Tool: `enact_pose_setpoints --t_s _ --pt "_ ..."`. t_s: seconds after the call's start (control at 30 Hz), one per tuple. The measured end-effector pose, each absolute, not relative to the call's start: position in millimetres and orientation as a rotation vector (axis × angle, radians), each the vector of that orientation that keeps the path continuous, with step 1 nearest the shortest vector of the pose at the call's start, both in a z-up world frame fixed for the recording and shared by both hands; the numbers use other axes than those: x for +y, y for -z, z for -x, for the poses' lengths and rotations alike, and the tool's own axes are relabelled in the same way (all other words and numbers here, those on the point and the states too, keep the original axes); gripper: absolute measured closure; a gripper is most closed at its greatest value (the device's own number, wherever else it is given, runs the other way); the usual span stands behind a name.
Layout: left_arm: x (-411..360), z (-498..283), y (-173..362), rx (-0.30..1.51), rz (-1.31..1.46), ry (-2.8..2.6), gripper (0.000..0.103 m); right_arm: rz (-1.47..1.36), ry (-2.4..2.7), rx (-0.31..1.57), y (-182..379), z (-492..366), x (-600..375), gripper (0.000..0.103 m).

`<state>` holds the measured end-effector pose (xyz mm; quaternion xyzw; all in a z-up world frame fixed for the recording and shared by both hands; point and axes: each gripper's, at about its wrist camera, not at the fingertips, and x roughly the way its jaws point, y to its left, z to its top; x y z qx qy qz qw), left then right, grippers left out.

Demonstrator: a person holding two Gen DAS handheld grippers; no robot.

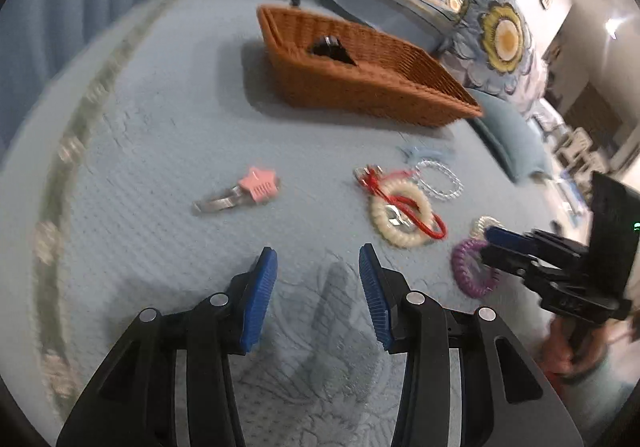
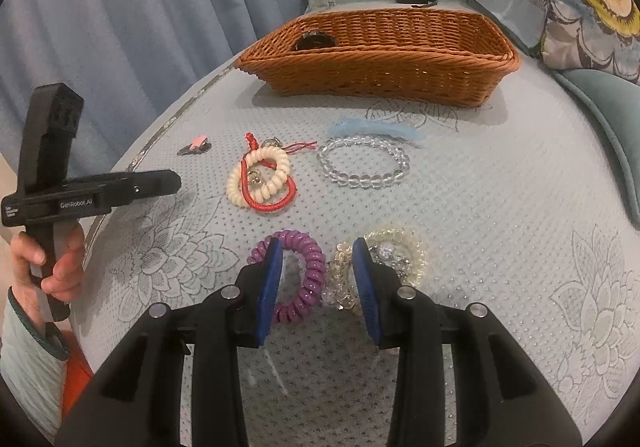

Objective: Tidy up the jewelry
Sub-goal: 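Grasp the pink star keychain with the left tool while the right tool grasps the purple coil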

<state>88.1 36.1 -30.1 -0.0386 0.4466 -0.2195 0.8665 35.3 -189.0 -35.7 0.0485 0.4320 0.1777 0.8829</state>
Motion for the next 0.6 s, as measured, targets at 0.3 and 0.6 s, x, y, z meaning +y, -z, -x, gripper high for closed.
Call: enact_pose_setpoints --t_s 0.3,0.6 --pt "48.0 -131.4 33.3 0.865 0.067 0.316 0.050 -0.091 -0.384 0.909 39.3 -39.0 -190.4 0.070" --pt "26.1 -108.2 33.9 0.964 0.034 0.542 0.050 -0.062 -0.452 0.916 34.1 -37.2 -187.2 0.070"
